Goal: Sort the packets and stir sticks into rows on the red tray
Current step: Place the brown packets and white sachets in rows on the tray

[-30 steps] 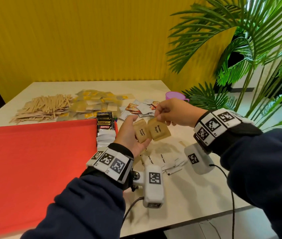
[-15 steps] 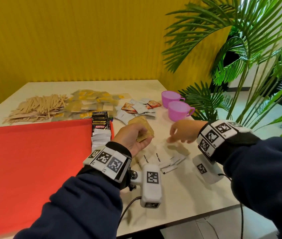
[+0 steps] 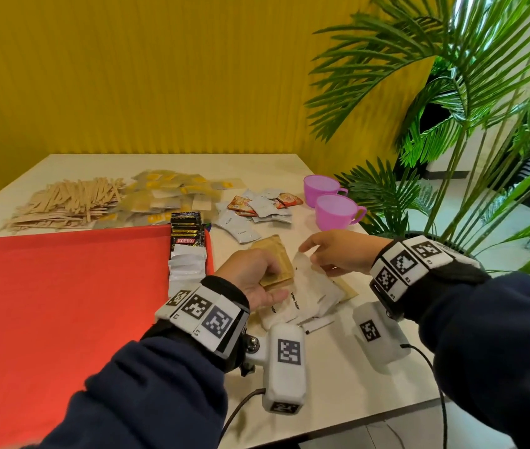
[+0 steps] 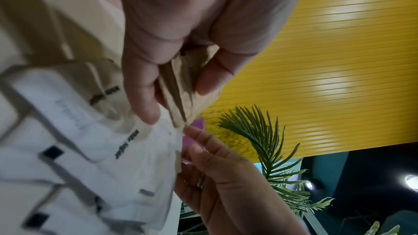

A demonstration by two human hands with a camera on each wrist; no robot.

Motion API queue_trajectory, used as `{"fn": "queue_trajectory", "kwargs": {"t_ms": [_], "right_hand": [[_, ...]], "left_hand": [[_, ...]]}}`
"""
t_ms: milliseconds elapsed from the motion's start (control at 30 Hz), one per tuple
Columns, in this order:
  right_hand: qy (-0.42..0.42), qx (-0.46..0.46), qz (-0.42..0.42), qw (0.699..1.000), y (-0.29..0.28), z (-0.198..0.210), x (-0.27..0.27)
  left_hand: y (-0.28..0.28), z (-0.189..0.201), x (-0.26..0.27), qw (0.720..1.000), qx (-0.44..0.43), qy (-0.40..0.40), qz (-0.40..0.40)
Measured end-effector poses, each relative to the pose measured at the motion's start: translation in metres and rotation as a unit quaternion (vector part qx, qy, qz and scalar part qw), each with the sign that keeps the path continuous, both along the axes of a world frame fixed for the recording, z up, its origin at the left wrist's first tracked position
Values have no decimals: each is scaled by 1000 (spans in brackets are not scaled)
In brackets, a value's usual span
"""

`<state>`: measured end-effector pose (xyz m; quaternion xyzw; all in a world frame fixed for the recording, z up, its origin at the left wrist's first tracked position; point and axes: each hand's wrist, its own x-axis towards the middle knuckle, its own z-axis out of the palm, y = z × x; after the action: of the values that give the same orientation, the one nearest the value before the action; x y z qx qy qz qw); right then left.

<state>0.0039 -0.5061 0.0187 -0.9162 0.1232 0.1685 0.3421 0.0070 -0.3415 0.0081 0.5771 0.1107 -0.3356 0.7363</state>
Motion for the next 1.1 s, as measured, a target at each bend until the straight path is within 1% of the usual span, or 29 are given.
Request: {"fn": "queue_trajectory", "kwargs": {"t_ms": [100,200,267,333,433,567,667,767,933,1000,1033,1067,1100], "right_hand": [[38,-76,-19,996,-10,-5,-4],[82,-145,-24,986,-14,-7,-9],[97,-234,-1,968,-13,-6,-13],[106,-300,24,948,-9,-5,-17],[114,-329,31,937,-8,-7,-14],[106,-298,18,948,-7,-9,-10],[90,-311,12,946,-8,-11,-9],[92,-272,-14,958,-10,-13,-8],[86,-302,-40,949,-9,5,-13],[50,-303,-49,951,-16,17,-13],[11,-274,-60,960,-20,22,-12],[-31,-196,-91,976,-21,29,-13],[-82,-90,-120,985,-22,35,-15]], "left_hand": [[-3,-6,-2,1000,22,11,-19],[-5,-9,-1,999,27,19,-27],[-7,-11,-1,999,25,22,-25],[-7,-11,0,999,21,27,-21],[-7,-12,0,999,12,33,-12],[-7,-12,-1,999,-1,43,-6],[-6,-12,0,999,-4,46,2],[-5,-12,-2,999,-7,44,8],[-2,-7,-6,999,-17,29,22],[-2,-4,-6,999,-27,18,24],[-1,-1,-6,999,-32,12,23],[-1,1,-7,999,-38,7,21],[0,4,-7,999,-43,0,19]]}}
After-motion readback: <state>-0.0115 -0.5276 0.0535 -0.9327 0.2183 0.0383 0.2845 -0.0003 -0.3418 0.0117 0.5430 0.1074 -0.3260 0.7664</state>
